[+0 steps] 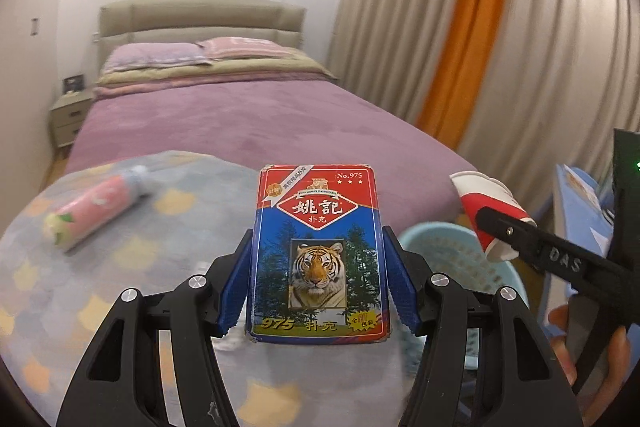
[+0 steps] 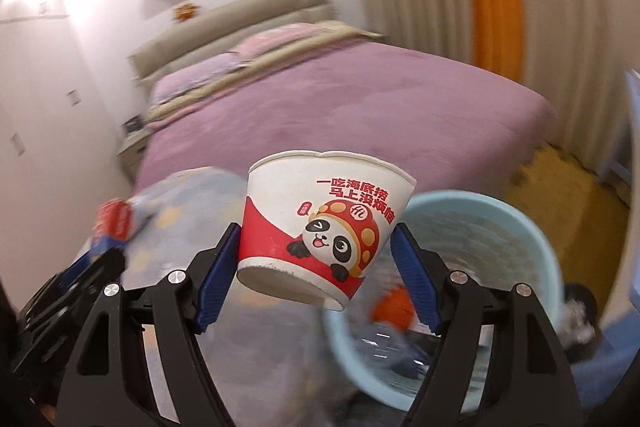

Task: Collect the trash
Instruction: 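Carry the box and paper cup over the basket and open both tools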

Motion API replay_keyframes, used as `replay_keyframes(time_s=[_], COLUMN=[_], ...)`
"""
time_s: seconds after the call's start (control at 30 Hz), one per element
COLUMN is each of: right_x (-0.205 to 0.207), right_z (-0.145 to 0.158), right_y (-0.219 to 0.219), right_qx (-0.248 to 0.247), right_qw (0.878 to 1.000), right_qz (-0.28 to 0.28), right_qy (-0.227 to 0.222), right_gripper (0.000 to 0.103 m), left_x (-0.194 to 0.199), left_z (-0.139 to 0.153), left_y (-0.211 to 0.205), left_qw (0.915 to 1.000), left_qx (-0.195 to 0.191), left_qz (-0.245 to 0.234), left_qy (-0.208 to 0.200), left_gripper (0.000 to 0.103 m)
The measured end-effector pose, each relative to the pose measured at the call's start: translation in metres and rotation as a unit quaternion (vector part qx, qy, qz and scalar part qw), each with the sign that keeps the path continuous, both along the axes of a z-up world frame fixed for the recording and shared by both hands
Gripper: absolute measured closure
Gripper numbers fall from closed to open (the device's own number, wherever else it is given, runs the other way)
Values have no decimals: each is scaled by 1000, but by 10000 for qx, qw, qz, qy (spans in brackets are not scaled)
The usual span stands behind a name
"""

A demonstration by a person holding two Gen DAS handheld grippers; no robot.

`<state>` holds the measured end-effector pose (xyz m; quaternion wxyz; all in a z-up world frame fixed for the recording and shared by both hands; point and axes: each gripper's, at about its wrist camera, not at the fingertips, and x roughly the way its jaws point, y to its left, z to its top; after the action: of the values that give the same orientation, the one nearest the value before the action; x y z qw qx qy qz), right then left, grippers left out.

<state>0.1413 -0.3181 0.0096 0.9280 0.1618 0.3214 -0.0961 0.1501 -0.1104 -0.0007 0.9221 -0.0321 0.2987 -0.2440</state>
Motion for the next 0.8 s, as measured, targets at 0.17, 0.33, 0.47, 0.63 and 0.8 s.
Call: replay_keyframes(time_s=[0.17, 0.33, 0.47, 0.63, 0.8], right_x=[-20, -35, -34, -34, -35], right_z=[-8, -27, -45, -71, -89], right_y=[-52, -89, -113, -136, -149], right_qx=[198, 397, 541, 791, 935], right_qw=[9979, 9941, 9920, 9883, 9850], right_qz=[-606, -950, -1015, -977, -1020], right_qy=[119, 326, 515, 863, 1027], right_gripper=[32, 31, 31, 31, 31], left_x=[-4, -5, -2, 2, 0], left_z=[-7, -23, -42, -66, -81], left_y=[-35, -75, -106, -131, -144], left_qw=[9987, 9948, 9906, 9860, 9817], left_qx=[51, 175, 369, 645, 805], left_qz=[-494, -960, -1223, -1373, -1490], left_qy=[111, 288, 487, 697, 871], left_gripper=[45, 45, 45, 45, 44])
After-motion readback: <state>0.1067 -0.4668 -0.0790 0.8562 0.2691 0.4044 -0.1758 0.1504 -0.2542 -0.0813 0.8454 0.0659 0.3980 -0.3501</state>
